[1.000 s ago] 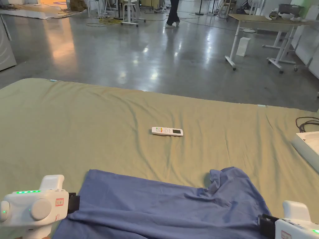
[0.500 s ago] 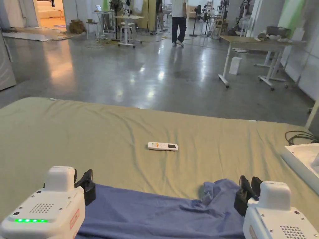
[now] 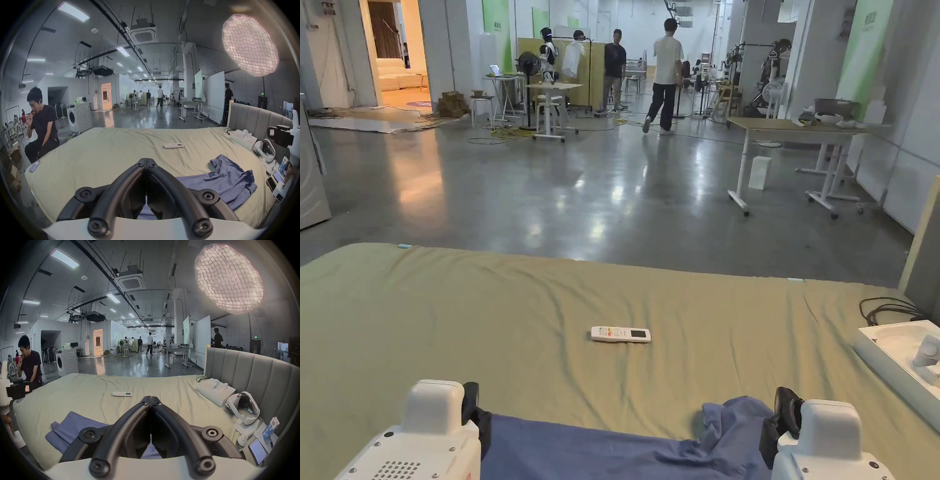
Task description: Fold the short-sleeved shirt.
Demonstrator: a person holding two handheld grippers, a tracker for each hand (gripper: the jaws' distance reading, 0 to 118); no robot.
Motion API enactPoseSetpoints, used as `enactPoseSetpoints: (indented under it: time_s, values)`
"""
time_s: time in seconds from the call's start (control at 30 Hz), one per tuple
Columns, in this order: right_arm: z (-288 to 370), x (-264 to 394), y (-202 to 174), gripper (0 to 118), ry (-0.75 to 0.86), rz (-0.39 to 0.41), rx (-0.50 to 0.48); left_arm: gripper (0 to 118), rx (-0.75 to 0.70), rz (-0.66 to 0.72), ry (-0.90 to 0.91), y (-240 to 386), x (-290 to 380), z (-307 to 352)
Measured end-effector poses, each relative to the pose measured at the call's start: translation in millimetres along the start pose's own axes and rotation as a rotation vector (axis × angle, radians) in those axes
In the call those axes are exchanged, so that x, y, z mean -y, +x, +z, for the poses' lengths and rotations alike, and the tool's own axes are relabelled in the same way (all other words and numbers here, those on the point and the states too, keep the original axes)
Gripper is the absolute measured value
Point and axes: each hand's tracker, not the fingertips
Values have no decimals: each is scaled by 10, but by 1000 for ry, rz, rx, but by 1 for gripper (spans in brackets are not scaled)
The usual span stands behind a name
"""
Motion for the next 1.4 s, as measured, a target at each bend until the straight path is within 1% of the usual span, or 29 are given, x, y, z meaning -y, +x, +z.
enactPoseSetpoints:
  time_s: [0.13,0.2,0.23,0.27,0.33,0.37,0.4,0.47,0.57,0.63,0.73,0.83,0.9,0.97,1.0,1.1,1.13,1.17,1.2,1.23,1.27,1.3,1.37,1.4]
  values:
    - [-31,27,58,0,-29,-4,-2,2,-36,-14,-183,-263,207,-199]
    - [-53,57,85,0,-48,-2,-2,2,-30,3,-315,-432,341,-331]
    - [-69,76,97,0,-61,-1,-3,3,-25,13,-386,-518,412,-410]
    - [-85,94,103,0,-78,-1,-1,7,-13,13,-452,-584,472,-477]
    - [-115,134,119,0,-118,3,-2,46,-26,13,-525,-718,609,-583]
    - [-130,160,134,0,-128,-7,-12,59,-40,10,-551,-772,665,-636]
    - [-149,186,143,0,-143,-13,-16,61,-64,-3,-557,-825,710,-685]
    - [-162,233,150,0,-167,-13,-12,61,-80,4,-612,-897,801,-756]
    - [-170,308,162,0,-192,-13,-12,61,-53,87,-740,-1008,987,-929]
    - [-184,351,166,0,-209,-7,-13,61,-63,113,-807,-1034,1109,-981]
    - [-196,403,182,0,-244,-5,-13,61,-77,90,-903,-1021,1318,-1116]
    - [-209,440,222,0,-290,-37,-35,61,-93,8,-961,-954,1526,-1188]
    - [-210,468,228,0,-303,-22,-34,61,-107,48,-916,-927,1507,-1140]
    - [-188,498,245,0,-312,-1,-30,60,-124,42,-916,-873,1503,-1138]
    - [-189,512,264,0,-319,2,-30,56,-131,23,-911,-853,1485,-1121]
    - [-194,563,337,0,-347,4,-29,37,-110,-8,-909,-723,1491,-1093]
    - [-190,581,363,0,-352,7,-25,33,-111,-42,-909,-679,1501,-1103]
    - [-187,596,388,0,-356,13,-20,25,-108,-72,-908,-632,1507,-1099]
    - [-188,610,416,0,-362,21,-11,8,-61,-129,-908,-588,1512,-1090]
    - [-180,616,442,0,-373,33,-1,8,-32,-157,-905,-565,1508,-1078]
    - [-186,626,478,4,-388,44,-1,8,-40,-134,-897,-555,1500,-1046]
    - [-194,640,523,16,-408,57,-6,8,-46,-131,-892,-567,1494,-1022]
    - [-227,695,629,32,-474,80,-19,7,-34,-115,-878,-630,1476,-957]
    - [-251,721,692,44,-502,79,-23,7,-36,-68,-843,-685,1452,-943]
